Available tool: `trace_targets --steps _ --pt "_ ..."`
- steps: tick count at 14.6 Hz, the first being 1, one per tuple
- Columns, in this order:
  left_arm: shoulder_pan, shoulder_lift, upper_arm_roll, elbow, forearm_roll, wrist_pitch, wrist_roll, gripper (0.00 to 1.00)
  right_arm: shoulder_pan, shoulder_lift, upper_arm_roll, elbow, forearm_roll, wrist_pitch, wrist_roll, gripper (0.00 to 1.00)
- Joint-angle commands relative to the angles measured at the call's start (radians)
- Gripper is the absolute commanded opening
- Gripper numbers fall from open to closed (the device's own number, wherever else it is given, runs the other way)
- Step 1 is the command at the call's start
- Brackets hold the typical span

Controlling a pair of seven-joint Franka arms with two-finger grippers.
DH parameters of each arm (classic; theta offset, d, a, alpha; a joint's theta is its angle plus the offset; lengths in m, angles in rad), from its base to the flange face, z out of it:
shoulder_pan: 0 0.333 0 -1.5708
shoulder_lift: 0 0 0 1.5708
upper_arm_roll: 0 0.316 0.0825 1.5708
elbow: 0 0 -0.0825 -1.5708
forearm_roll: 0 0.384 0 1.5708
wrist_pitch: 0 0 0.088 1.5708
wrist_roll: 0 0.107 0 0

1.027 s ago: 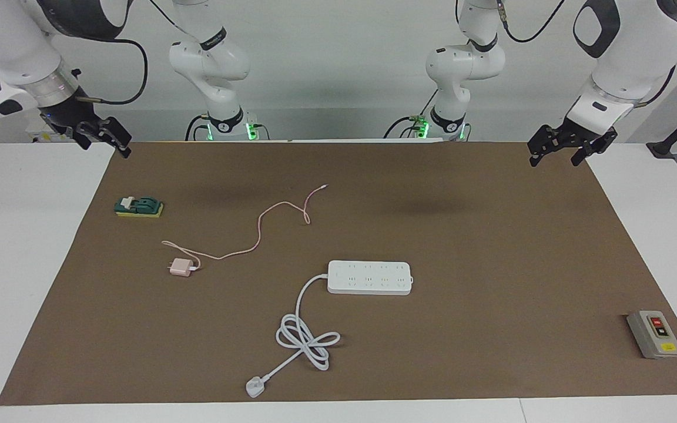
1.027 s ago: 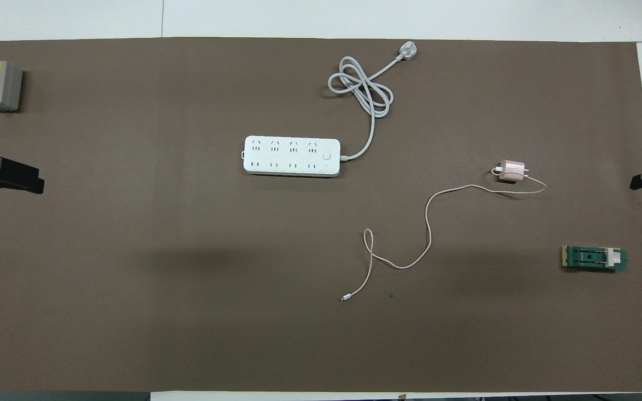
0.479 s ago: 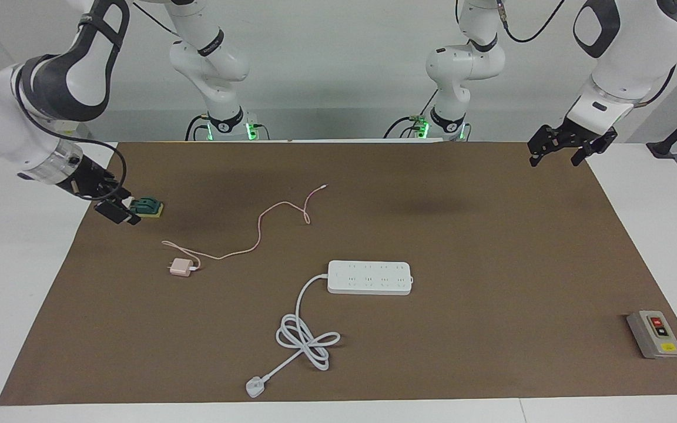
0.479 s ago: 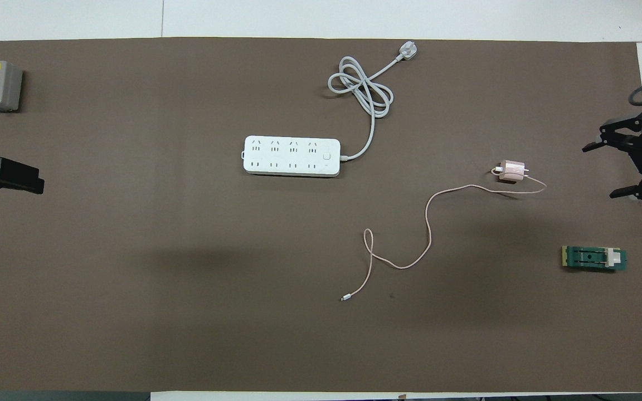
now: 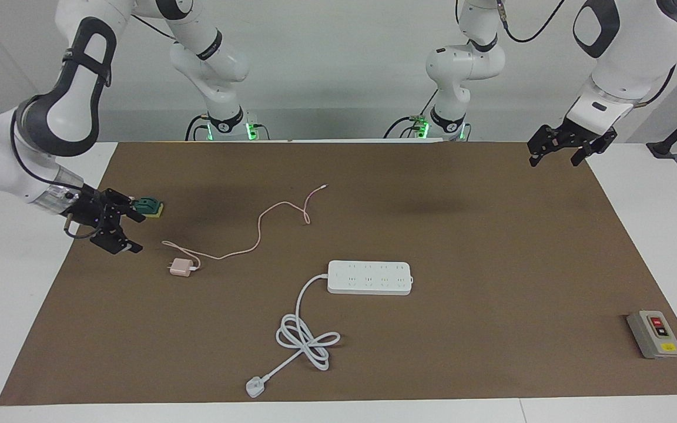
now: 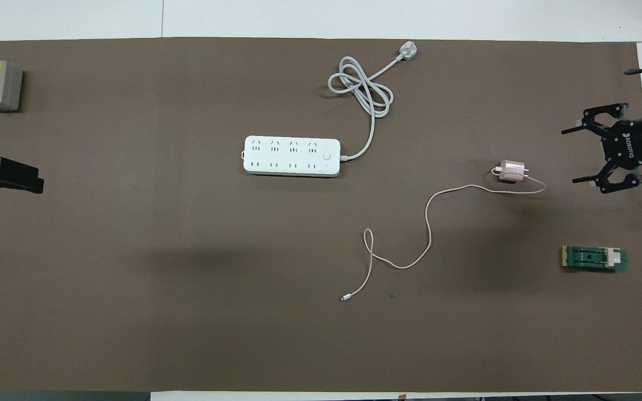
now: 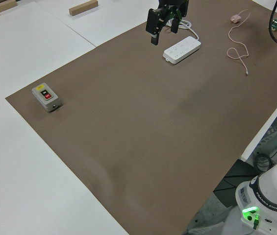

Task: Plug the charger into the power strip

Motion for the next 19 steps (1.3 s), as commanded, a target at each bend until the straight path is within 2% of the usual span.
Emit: trace_targets --steps 1,6,9,13,19 --pt "-0.001 -0.041 0.015 -0.006 -0.008 0.006 -0.007 1.0 -0.012 0.052 0.011 -0.006 0.053 0.031 0.05 1.0" --pt "0.001 -0.057 0.016 0.008 -0.013 0.042 0.06 1.0 -0.002 0.087 0.012 -0.068 0.119 0.11 0.052 1.0" --pt "0.004 -0.061 0.016 -0.009 -0.138 0.077 0.065 1.0 -0.01 0.116 0.012 -0.075 0.122 0.131 0.046 1.0" --pt "-0.048 -0.072 0.005 -0.053 -0.152 0.169 0.057 1.0 -0.009 0.116 0.012 -0.149 0.168 0.188 -0.055 1.0" --pt "-0.091 -0.071 0.004 -0.099 -0.152 0.295 0.052 1.0 0.002 0.112 0.012 -0.181 0.201 0.222 -0.065 1.0"
